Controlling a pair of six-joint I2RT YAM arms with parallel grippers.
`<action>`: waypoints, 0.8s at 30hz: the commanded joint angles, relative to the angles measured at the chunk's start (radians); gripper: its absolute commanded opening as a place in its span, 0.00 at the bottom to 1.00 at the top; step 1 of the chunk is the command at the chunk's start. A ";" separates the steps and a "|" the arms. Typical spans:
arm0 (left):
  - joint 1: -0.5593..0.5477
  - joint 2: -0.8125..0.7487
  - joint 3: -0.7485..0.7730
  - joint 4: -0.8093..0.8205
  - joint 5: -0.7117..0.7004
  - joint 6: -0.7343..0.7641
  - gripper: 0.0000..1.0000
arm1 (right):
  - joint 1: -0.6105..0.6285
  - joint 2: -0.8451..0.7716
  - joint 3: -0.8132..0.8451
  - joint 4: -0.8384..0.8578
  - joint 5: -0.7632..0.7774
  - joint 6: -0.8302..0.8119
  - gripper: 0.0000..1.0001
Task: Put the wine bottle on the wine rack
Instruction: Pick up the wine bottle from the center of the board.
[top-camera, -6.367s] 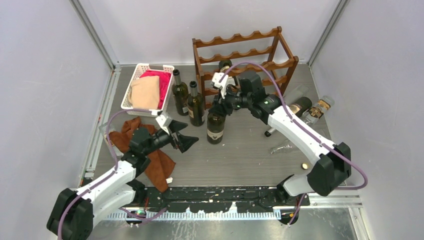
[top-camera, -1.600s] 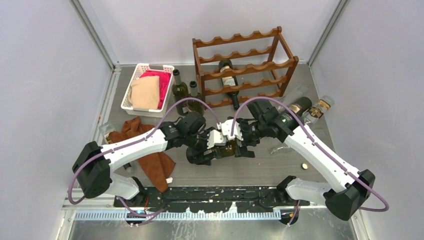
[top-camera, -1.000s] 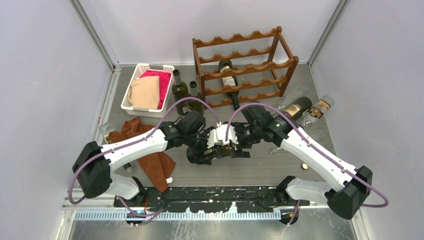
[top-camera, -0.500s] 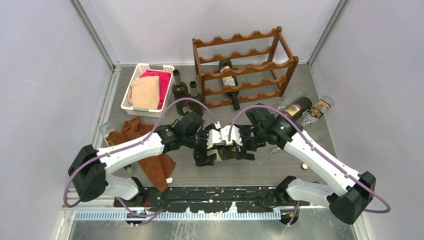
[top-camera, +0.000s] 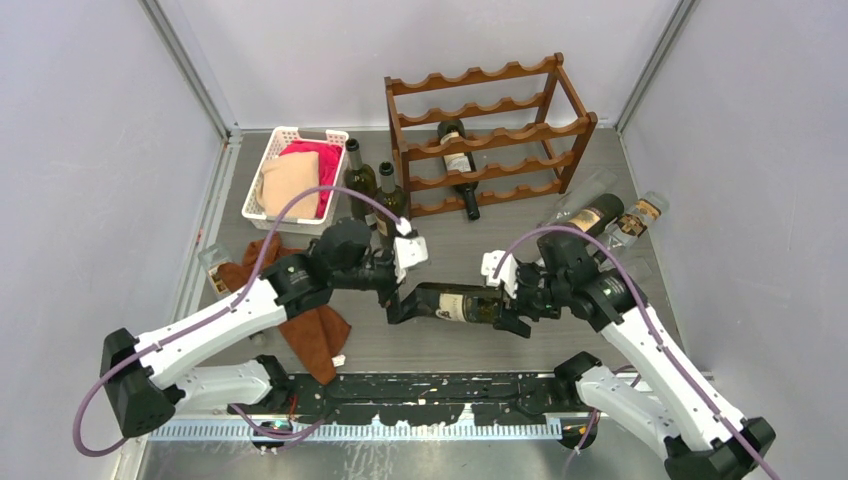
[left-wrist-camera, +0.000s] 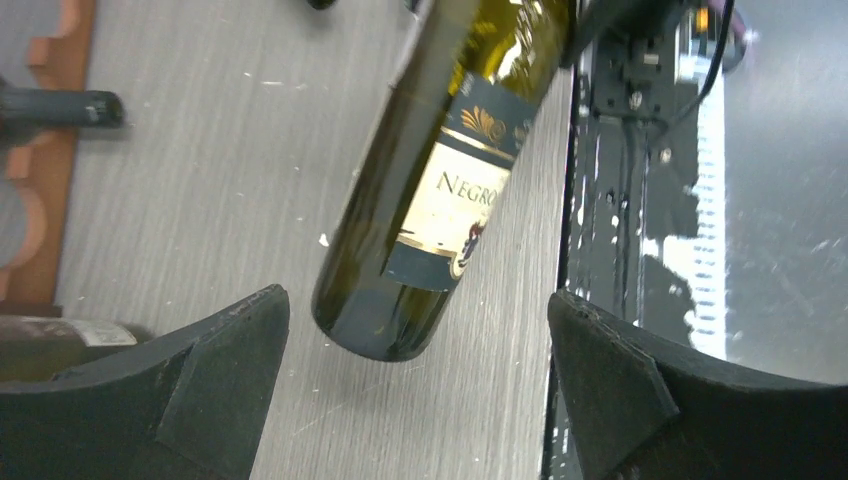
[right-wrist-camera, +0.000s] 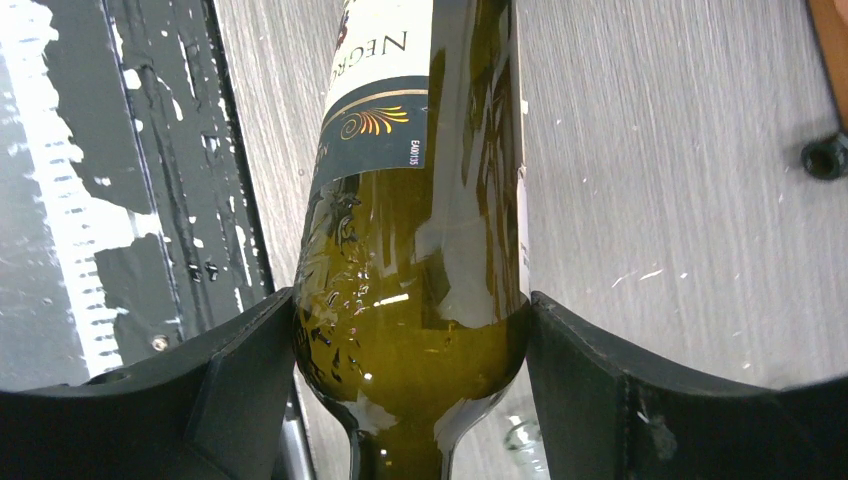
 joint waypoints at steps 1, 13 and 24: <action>0.014 -0.018 0.184 0.034 -0.099 -0.212 1.00 | -0.050 -0.107 -0.023 0.158 -0.076 0.166 0.01; 0.281 0.191 0.698 0.045 -0.143 -0.634 0.99 | -0.216 -0.227 -0.128 0.332 -0.061 0.527 0.01; 0.516 0.484 1.015 -0.051 -0.307 -0.722 0.97 | -0.256 -0.184 -0.192 0.602 -0.026 0.800 0.01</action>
